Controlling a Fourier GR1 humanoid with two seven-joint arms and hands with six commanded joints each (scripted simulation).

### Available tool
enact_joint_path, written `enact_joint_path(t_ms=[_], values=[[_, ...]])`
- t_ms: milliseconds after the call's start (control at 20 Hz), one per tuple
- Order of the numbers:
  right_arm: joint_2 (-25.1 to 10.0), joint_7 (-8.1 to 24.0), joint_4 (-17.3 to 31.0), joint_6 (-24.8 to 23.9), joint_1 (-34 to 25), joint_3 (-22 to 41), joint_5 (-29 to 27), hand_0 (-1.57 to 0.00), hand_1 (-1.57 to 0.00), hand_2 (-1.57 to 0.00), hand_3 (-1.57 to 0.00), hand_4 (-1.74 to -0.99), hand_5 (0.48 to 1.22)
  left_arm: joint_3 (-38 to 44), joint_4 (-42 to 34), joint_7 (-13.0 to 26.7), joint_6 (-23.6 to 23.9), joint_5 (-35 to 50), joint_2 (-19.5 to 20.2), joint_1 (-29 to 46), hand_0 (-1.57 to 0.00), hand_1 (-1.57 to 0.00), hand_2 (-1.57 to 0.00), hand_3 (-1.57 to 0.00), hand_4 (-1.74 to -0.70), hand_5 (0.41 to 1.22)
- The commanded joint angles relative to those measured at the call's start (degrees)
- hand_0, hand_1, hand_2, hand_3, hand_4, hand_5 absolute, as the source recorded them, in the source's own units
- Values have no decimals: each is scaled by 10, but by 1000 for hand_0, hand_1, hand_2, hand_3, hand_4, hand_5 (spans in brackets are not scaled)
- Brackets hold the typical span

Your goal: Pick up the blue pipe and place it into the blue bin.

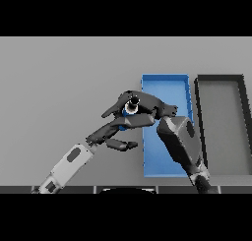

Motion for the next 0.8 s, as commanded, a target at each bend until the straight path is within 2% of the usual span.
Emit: enact_joint_path(t_ms=[0, 100, 250, 400, 450, 550, 750], values=[[-5, -2, -2, -6, -25, -9, -9, -1571, -1571, -1571, -1571, -1494, 1221, 0, -7, -9, -2, 1, 6, 6, -1, 0, 0, 0, -863, 498], [-24, -24, 23, 3, -81, -36, -7, -1571, -1571, -1571, -1571, -1495, 1221, 4, -1, -8, -5, 4, 5, -3, 0, 0, 0, 1, -867, 486], [-54, -45, 82, -26, -139, -89, 10, -1571, -1571, -1571, -1571, -1496, 1221, 0, -14, 0, -8, 7, 7, 1, 1, 1, 1, 1, -864, 483], [-79, -67, 148, -38, -167, -125, 65, -1571, -1571, -1571, -1571, -1498, 1221, 4, -13, 18, -1, 6, 10, -2, 1, 1, 1, 1, -850, 484], [-91, -65, 167, -38, -166, -133, 85, -1571, -1571, -1571, -1571, -1498, 1221, 1, -12, 16, 3, 0, 4, -4, 1, 1, 1, 1, -844, 481], [-110, -65, 225, -38, -165, -163, 109, -1571, -1571, -1571, -1571, -1498, 1221, 2, -18, 5, 4, -4, 15, 7, 1, 1, 1, 1, -835, 474], [-126, -52, 276, -47, -111, -197, 144, -1571, -1571, -1571, -1571, -1499, 1221, 5, -16, 10, 7, -7, 17, 6, 1, 1, 1, 1, -827, 463]])
